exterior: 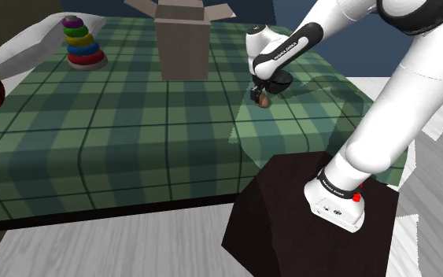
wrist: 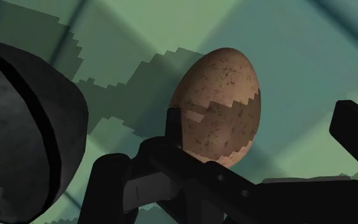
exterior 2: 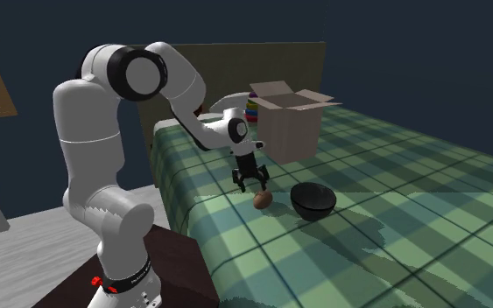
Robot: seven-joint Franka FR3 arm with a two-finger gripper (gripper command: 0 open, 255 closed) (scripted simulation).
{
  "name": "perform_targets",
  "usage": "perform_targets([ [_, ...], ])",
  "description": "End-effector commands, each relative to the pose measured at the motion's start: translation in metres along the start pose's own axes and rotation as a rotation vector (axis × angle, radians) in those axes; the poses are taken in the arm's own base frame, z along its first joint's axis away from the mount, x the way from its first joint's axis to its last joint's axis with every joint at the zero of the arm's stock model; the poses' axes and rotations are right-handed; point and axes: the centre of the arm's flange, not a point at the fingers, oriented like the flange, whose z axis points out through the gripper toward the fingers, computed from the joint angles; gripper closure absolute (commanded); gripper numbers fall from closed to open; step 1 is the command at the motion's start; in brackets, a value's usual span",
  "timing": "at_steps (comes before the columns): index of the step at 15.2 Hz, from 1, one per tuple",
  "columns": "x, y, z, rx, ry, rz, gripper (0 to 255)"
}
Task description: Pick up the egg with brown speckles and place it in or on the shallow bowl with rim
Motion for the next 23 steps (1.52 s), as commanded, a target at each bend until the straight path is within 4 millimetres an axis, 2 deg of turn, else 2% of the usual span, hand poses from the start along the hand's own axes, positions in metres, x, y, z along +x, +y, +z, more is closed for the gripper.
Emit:
perform_targets([
  [1,-0.001,0.004,0.014,0.009,0.003,-0.002,0],
  [7,-0.001,0.003,0.044,0.009,0.003,-0.002,0],
  [14,-0.001,0.003,0.044,0.009,0.003,-0.002,0],
  [15,-0.002,0.004,0.044,0.009,0.003,-0.002,255],
  [23,0.002,0.008,0.046,0.01,0.003,-0.002,255],
])
